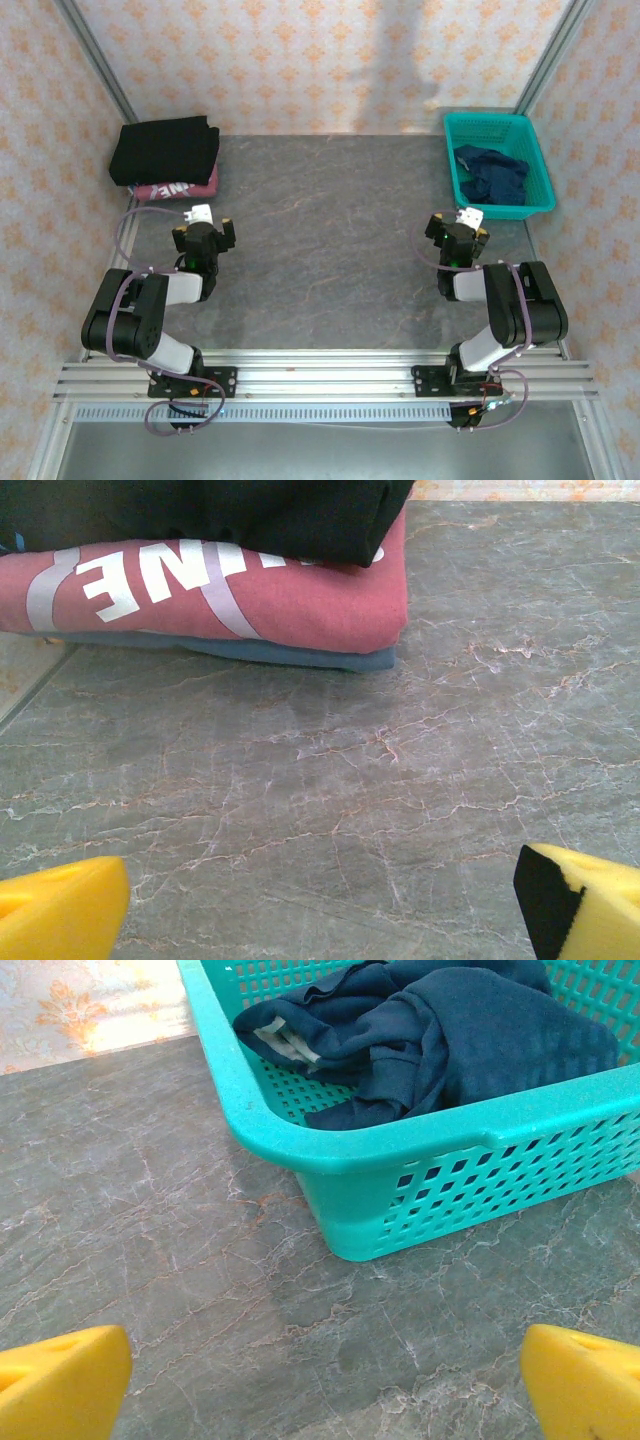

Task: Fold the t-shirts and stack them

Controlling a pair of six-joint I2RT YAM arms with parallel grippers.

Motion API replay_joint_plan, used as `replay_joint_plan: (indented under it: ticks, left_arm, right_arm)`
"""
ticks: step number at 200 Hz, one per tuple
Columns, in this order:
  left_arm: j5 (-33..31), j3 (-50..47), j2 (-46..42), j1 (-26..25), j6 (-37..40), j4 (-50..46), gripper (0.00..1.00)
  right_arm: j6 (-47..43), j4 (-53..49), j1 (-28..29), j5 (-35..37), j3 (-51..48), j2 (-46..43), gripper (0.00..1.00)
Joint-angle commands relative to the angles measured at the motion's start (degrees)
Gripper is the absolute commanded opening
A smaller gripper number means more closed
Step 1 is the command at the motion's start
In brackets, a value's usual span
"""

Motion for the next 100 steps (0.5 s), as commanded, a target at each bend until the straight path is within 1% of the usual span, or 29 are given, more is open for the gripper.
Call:
replay_joint_plan:
  ticks: [1, 7, 18, 27, 36, 43, 54, 69, 84, 100]
  left_arm:
    - [-1.83, 0.79, -0.35, -0.20, -0.18, 1.26, 1.00]
    - [-1.52, 1.80, -1.25, -0.20, -0.09, -0.72, 1.00]
    - [-1.14, 5.01, -3.98, -0.74, 0.68, -8.90, 1.00]
    - [-1.83, 7.09, -7.32, -1.68, 1.70, -14.43, 1.00]
    - [-2.42, 8.57, -11.17, -3.06, 1.76, -19.18, 1.00]
    - [-1.05, 10.20, -14.48, -3.57, 0.41, -23.86, 1.00]
    - [-1.27, 13.45, -19.15, -5.21, -3.01, -31.58, 1.00]
    - [-1.77, 18.94, -23.92, -8.34, -8.29, -42.09, 1.00]
    - [-2.87, 25.61, -25.79, -12.19, -14.22, -53.10, 1.00]
    - [-4.65, 34.01, -24.99, -16.36, -18.98, -64.41, 1.00]
  right_arm:
    - [0.79, 1.80, 0.22, 1.91, -0.16, -0.23, 0.99]
    - [0.79, 1.25, 0.22, 1.89, -0.29, -1.26, 0.99]
    - [-0.37, -1.73, 0.67, 0.93, -0.38, -4.56, 0.99]
    - [-1.11, -7.43, 1.96, 1.69, 0.32, -9.22, 0.99]
    - [0.14, -17.07, 2.58, 0.62, 2.05, -15.18, 0.99]
    - [2.06, -25.02, 2.68, 0.00, 4.07, -19.79, 0.99]
    - [7.89, -38.38, 2.68, -0.31, 8.10, -26.83, 0.99]
    - [12.31, -53.35, 2.75, -5.43, 14.74, -33.20, 0.99]
    - [16.48, -64.67, 2.68, -8.13, 21.90, -35.70, 0.99]
    - [16.34, -75.45, 2.32, -11.08, 32.94, -32.70, 0.99]
